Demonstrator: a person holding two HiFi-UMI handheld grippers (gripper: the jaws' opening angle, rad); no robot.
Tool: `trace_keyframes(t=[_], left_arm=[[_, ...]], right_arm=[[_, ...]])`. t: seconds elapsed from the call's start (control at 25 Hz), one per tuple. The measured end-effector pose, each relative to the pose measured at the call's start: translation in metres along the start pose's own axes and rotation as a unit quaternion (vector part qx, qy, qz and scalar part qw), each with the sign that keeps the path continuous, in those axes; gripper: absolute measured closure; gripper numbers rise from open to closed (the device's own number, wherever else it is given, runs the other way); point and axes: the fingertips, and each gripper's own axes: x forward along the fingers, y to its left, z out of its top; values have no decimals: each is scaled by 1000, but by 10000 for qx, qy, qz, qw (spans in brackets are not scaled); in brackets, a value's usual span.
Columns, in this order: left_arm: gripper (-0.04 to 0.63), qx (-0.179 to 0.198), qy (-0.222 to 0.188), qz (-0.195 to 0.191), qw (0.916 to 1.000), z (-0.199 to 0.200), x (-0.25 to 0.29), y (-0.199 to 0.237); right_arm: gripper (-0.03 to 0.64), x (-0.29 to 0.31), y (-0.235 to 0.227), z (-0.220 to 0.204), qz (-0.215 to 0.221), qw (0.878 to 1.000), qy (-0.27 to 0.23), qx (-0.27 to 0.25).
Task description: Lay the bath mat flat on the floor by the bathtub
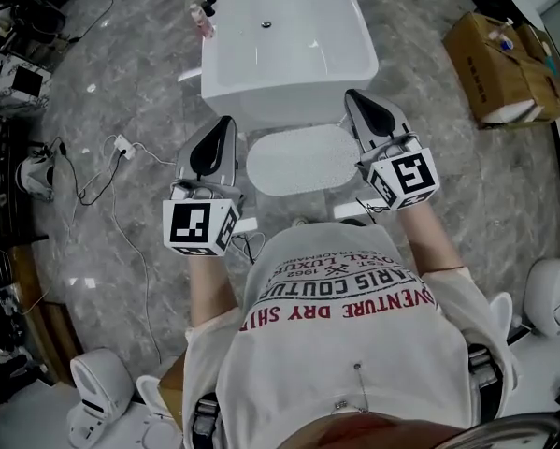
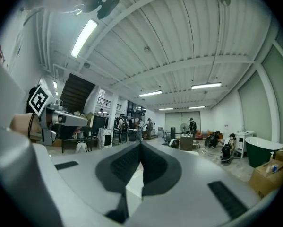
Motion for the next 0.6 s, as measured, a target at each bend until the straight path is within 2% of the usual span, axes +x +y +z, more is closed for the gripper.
trace_keyframes(t=[0.2,0.6], left_arm=[[583,-3,-17,26,10000,2,1,3],[583,12,-18,36,10000,1,4,5]], right_arm=[[609,1,0,8,-59,9998,-139,-100],[611,6,20,0,357,9991,-69,-210]])
